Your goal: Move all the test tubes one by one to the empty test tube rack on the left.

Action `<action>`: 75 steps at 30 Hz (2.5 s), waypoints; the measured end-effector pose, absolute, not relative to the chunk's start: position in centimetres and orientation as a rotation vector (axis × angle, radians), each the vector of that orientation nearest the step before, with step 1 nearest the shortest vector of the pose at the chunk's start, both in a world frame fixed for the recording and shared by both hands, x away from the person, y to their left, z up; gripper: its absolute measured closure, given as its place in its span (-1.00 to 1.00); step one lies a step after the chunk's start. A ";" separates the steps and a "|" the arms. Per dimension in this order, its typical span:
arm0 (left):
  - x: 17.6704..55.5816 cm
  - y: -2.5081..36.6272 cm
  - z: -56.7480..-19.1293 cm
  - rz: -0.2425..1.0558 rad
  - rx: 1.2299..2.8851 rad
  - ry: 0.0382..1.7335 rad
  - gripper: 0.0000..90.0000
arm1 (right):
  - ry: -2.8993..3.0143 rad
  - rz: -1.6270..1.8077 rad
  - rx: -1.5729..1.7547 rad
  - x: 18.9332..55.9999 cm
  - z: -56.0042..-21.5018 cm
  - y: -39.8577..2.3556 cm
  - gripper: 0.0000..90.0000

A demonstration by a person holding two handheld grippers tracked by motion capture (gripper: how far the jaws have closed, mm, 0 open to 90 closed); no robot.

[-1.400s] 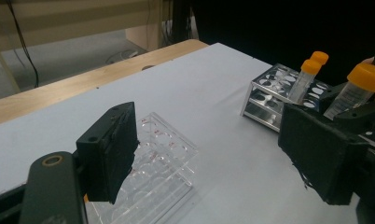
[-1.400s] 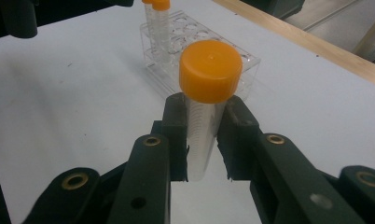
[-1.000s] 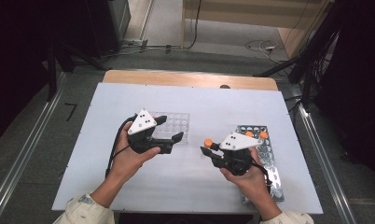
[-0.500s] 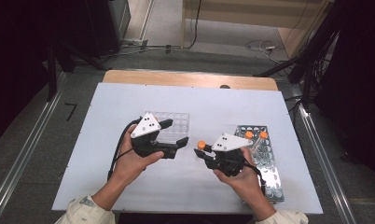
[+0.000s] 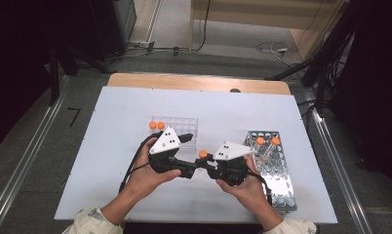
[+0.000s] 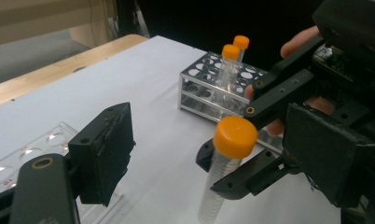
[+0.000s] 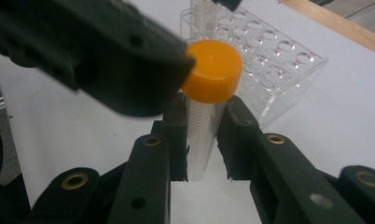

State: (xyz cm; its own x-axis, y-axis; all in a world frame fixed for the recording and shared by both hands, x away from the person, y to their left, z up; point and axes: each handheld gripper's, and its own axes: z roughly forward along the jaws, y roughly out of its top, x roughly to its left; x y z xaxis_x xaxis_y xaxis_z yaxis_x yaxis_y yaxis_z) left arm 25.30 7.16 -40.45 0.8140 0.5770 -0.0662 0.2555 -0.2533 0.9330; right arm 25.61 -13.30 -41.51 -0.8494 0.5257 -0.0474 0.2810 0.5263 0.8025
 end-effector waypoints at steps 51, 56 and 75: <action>28.1 12.5 -39.1 0.363 1.704 0.776 0.58 | 2.466 1.294 0.793 25.9 -42.0 -13.7 -0.48; 28.8 13.4 -39.0 0.400 1.702 0.809 0.58 | 2.470 1.287 0.805 25.9 -42.1 -13.6 -0.49; 30.5 15.6 -39.0 0.529 1.644 0.873 0.58 | 2.464 1.278 0.808 26.0 -42.2 -13.6 -0.49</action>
